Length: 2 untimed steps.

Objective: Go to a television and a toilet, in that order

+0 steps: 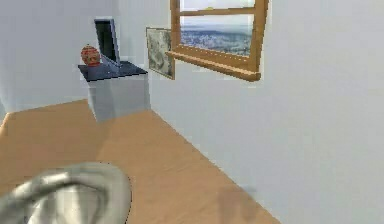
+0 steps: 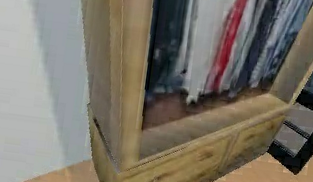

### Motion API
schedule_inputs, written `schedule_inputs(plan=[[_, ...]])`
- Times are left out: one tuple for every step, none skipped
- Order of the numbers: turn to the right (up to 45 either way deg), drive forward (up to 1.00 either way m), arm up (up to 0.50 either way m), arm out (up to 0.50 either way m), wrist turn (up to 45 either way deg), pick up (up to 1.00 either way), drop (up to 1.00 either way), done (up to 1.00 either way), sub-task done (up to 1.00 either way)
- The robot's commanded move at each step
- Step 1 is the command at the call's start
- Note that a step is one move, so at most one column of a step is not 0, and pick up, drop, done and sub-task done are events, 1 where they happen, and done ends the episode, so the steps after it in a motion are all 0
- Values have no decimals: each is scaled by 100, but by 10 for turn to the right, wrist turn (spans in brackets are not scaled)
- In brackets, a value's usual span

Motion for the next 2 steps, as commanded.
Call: schedule_inputs(plan=[[0, 100, 0, 0, 0, 0, 0, 0, 0], [-120, 0, 0, 0, 0, 0, 0, 0, 0]])
